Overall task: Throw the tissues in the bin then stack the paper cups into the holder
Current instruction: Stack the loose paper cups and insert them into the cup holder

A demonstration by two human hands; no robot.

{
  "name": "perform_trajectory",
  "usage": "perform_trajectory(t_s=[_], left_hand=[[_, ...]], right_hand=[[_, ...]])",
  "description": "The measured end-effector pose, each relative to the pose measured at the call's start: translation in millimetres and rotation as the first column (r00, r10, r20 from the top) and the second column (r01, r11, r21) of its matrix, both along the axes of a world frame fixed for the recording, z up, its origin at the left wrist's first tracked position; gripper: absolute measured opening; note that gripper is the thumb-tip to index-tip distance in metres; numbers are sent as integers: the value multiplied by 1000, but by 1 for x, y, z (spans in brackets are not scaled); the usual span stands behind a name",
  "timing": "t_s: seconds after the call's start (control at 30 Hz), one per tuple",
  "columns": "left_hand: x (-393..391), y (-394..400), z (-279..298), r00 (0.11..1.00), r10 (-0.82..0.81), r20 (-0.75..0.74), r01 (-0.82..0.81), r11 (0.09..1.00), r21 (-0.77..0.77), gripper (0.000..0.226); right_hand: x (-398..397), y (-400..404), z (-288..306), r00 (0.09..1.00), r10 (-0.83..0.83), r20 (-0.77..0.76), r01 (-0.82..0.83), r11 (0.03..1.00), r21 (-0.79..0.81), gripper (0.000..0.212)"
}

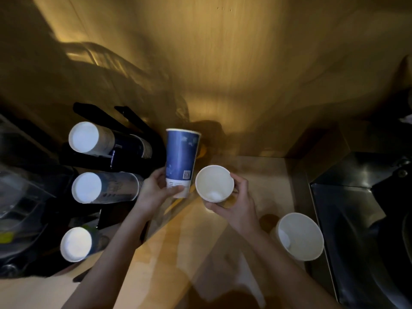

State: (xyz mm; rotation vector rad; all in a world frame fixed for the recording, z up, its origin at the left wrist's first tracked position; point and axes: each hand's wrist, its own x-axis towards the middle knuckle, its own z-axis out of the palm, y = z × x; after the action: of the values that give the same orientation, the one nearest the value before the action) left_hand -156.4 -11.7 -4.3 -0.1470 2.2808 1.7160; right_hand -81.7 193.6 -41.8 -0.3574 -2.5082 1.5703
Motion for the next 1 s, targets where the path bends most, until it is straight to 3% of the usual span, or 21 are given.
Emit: perform_trajectory(t_s=[0.13,0.23,0.33,0.63,0.8,1.0], left_hand=[[16,2,44,982,88,-166,-56,980,192,87],[27,14,63,966,29,-256,13,987,158,76],[37,34,62,962,-9,-273,48,990,135,80],[46,67,29,949,-99,-299,66,991,-119,84],[39,64,21,923,-187,-337,142,978,-156,92],[38,60,9,937,-185,-297,168,982,-83,95]], right_hand=[[1,-1,2,999,32,34,-31,999,-26,90],[1,-1,5,997,52,57,-49,997,-54,89],[0,-2,8,995,43,88,-38,998,-58,88],[-2,1,9,986,79,145,-74,996,-41,89],[-3,1,12,990,63,123,-60,998,-27,96],[-1,-1,15,995,33,89,-33,999,3,93]])
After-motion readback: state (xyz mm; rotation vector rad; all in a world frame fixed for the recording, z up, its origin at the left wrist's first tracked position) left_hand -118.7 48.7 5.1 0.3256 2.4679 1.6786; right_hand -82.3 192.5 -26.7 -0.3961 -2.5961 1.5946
